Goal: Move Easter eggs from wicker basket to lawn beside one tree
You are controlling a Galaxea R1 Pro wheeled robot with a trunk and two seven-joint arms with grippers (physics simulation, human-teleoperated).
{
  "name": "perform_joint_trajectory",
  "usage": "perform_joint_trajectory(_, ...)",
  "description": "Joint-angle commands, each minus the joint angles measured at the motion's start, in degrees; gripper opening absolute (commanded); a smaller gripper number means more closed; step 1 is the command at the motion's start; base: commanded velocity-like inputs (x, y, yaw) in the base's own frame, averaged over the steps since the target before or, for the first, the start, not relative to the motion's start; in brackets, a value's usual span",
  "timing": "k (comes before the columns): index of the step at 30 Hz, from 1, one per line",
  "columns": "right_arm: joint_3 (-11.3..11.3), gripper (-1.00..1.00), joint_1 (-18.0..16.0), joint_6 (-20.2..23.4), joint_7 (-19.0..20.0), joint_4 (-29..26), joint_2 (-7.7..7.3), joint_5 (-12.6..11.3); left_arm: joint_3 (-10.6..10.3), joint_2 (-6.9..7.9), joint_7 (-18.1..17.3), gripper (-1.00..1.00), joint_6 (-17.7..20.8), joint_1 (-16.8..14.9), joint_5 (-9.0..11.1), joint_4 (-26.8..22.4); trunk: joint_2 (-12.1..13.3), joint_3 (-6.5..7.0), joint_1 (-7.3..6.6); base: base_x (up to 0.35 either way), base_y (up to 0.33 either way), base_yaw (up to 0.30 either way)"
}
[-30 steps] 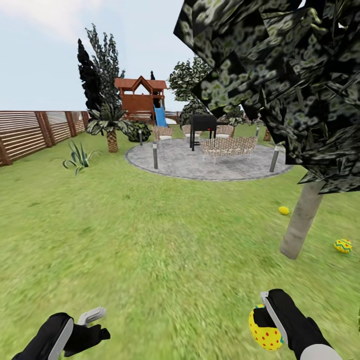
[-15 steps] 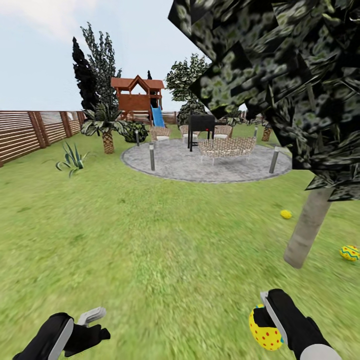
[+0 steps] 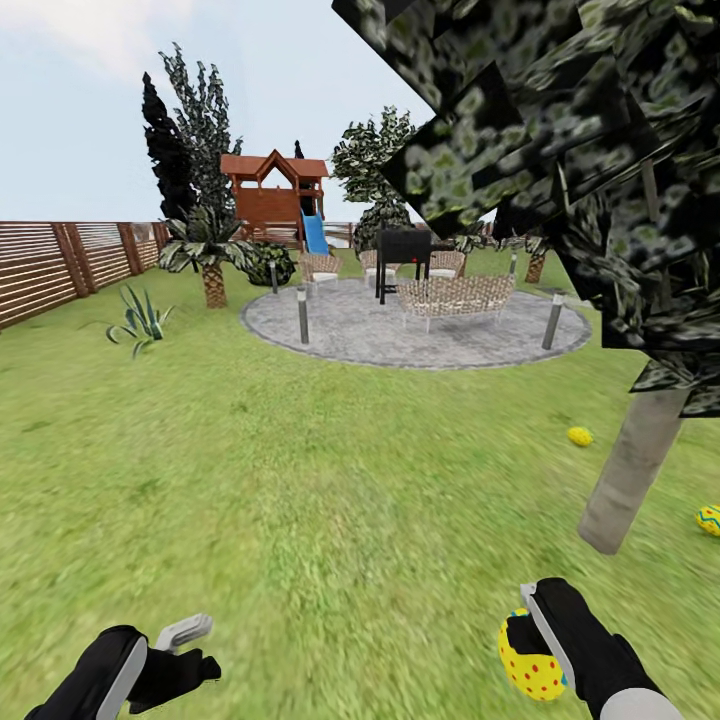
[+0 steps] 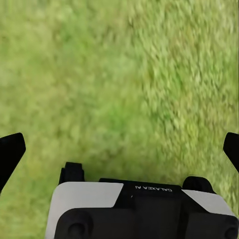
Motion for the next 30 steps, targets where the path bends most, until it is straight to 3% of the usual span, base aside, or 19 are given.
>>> perform_joint_trajectory(1,0.0,-1.00,0.0,0.3,0.0,-0.1,0.00,0.0,0.1,-0.02,-0.3,1.00,0.3,0.0,-0.1,0.0,0.0,-0.07,0.03,0.314,0.000,-0.074)
perform_joint_trajectory(12,0.0,-1.00,0.0,0.3,0.1,-0.1,0.00,-0.2,-0.1,-0.10,-0.3,1.00,0.2,0.0,-0.1,0.0,0.0,-0.07,0.03,0.322,0.000,-0.267)
perform_joint_trajectory(30,0.0,-1.00,0.0,0.2,0.0,-0.1,0.08,-0.1,0.1,-0.11,-0.3,1.00,0.3,0.0,-0.1,0.0,0.0,-0.07,0.03,0.052,0.000,-0.248)
